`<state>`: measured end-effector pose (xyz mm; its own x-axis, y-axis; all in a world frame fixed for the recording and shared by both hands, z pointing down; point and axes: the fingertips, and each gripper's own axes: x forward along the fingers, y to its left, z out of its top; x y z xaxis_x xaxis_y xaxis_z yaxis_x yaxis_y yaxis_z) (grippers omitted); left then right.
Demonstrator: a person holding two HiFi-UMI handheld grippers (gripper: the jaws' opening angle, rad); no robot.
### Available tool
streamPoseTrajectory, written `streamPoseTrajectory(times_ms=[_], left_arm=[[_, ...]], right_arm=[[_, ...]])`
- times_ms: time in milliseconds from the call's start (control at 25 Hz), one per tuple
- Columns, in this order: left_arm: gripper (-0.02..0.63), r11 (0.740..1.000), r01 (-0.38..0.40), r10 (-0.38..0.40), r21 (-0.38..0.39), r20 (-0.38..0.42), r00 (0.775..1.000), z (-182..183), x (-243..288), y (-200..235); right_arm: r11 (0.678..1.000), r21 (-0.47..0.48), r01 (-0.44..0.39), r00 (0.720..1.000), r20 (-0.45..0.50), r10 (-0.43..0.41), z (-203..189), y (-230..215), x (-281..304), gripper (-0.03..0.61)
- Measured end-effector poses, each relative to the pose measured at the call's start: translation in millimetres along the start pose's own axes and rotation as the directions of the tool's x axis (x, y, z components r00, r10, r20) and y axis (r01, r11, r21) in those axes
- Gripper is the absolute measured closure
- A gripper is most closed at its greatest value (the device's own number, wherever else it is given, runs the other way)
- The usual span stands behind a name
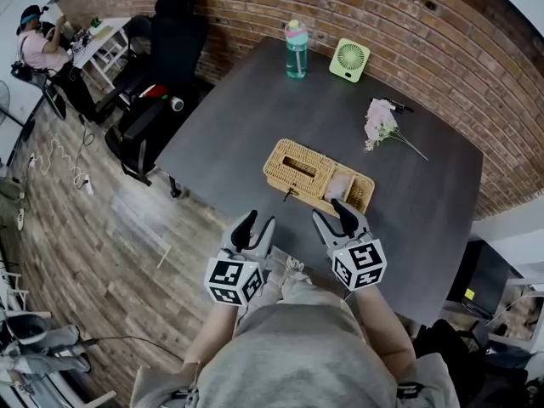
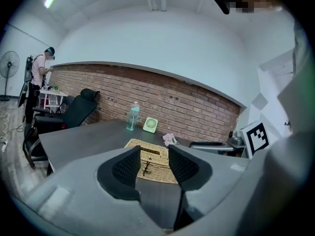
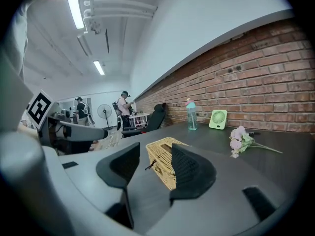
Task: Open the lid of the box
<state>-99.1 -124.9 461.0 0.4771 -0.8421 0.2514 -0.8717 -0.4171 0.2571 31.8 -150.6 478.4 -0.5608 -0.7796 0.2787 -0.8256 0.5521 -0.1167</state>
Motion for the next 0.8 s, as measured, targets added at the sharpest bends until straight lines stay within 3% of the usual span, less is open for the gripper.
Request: streamPoseTrajectory(times_ms=[440,800], left_arm=[[0.431,1.0,-0.003,0.003,0.002,-0.022,1.0,9,40,12],[0.433,1.0,-0.027,0.027,-0.003,-0.004,1.0,21,54,27]], right_arm=[[0.995,-0.096,-0.013,0.991,-0.133,0.0,-29,-26,40,0.377],[0.964,-0.261,-0.05,0.963,-0.267,-0.022,-56,-33,65,0.376]])
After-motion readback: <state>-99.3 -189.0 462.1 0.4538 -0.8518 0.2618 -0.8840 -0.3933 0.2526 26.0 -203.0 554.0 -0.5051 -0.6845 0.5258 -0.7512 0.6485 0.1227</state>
